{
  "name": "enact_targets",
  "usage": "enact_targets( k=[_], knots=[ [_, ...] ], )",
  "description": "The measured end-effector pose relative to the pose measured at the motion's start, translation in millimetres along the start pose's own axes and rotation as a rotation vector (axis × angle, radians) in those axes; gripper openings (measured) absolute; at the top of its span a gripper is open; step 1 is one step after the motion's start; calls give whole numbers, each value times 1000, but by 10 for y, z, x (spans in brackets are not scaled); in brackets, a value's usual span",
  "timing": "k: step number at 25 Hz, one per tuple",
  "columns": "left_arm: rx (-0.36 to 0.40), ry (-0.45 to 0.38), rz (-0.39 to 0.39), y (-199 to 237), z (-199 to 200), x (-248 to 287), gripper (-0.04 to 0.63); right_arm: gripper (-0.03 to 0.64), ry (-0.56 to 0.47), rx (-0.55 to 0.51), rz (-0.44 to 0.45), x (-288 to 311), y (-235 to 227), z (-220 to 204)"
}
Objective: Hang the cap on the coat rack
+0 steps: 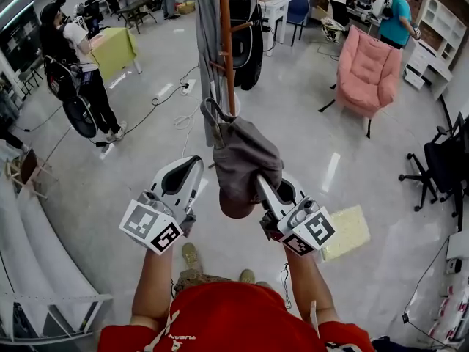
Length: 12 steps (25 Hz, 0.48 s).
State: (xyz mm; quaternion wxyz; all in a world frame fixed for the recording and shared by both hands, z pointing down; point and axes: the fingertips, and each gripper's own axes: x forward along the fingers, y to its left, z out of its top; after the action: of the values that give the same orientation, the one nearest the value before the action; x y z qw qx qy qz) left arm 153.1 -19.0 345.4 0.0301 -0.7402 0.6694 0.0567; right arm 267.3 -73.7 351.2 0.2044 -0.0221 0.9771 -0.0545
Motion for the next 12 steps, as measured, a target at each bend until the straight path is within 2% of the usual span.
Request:
enact_targets(
  k=[6, 12],
  knots=[
    [-15, -7, -43, 640, 2, 32, 9, 38, 1, -36, -54, 567, -105, -159],
    [-2, -14, -149, 1479, 177, 155, 9, 38, -21, -110, -180, 1373, -272, -248]
  ],
)
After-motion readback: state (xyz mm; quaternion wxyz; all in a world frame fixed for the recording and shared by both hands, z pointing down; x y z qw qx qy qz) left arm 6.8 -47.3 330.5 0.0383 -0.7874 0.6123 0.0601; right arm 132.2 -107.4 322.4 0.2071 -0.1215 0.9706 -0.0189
